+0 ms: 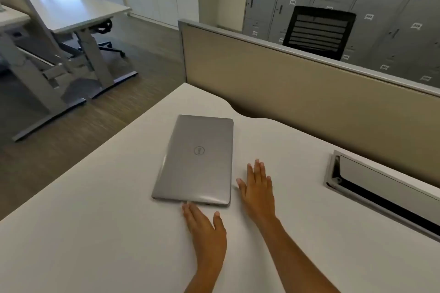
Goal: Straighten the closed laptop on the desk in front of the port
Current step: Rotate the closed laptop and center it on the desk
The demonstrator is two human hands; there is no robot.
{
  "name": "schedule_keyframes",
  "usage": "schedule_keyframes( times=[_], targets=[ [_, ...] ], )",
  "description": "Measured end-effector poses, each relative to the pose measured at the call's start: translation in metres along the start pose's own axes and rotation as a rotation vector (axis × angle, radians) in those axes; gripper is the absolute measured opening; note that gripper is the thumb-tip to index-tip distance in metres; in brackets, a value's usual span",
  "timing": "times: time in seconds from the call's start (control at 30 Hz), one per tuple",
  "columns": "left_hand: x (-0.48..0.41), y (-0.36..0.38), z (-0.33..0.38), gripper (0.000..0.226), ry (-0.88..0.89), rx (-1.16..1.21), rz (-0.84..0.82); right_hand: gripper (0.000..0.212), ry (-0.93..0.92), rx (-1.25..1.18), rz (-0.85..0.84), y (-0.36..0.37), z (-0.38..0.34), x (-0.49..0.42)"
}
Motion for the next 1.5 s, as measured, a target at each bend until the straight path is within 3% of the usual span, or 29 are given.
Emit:
schedule_keyframes(
  times=[0.2, 0.43, 0.6, 0.8, 1.1, 1.3, 1.5],
  targets=[
    [-0.050, -0.015, 0.004, 0.064, -0.230, 0.675, 0.072, 0.061, -0.123, -0.003, -0.007, -0.033, -0.049, -0.124],
    [-0.072, -0.035, -0.003, 0.041, -0.350, 0.848, 0.058, 0.060, -0.219, 0.203, -0.142, -0.038, -0.103, -0.210],
    [-0.077, -0.040, -0.005, 0.040, -0.421, 0.878, 0.013, 0.056, -0.201, 0.220, -0.125, -0.035, -0.116, -0.219],
    [-0.077, -0.057, -0.009, 0.046, -0.460, 0.828, -0.044, 0.071, -0.067, 0.198, -0.202, -0.050, -0.100, -0.221],
    [-0.065, -0.081, -0.014, 0.033, -0.373, 0.625, -0.157, 0.068, 0.152, -0.034, -0.237, -0.064, 0.004, -0.156],
    [-0.053, -0.073, -0.017, 0.041, -0.312, 0.476, -0.110, 0.059, 0.288, -0.180, -0.253, -0.072, 0.080, -0.075],
    [-0.038, -0.053, -0.016, 0.038, -0.289, 0.343, -0.165, 0.056, 0.416, -0.322, -0.214, -0.077, 0.139, 0.022]
  ],
)
Point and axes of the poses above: each hand's wrist, its own x-axis away from the middle knuckle, its own y-axis out of the palm, z = x × y, the point moved 2 cm from there along -x, towards the middle knuckle, and after that the axes turned 9 degrees about -z, right-handed, at the moved point
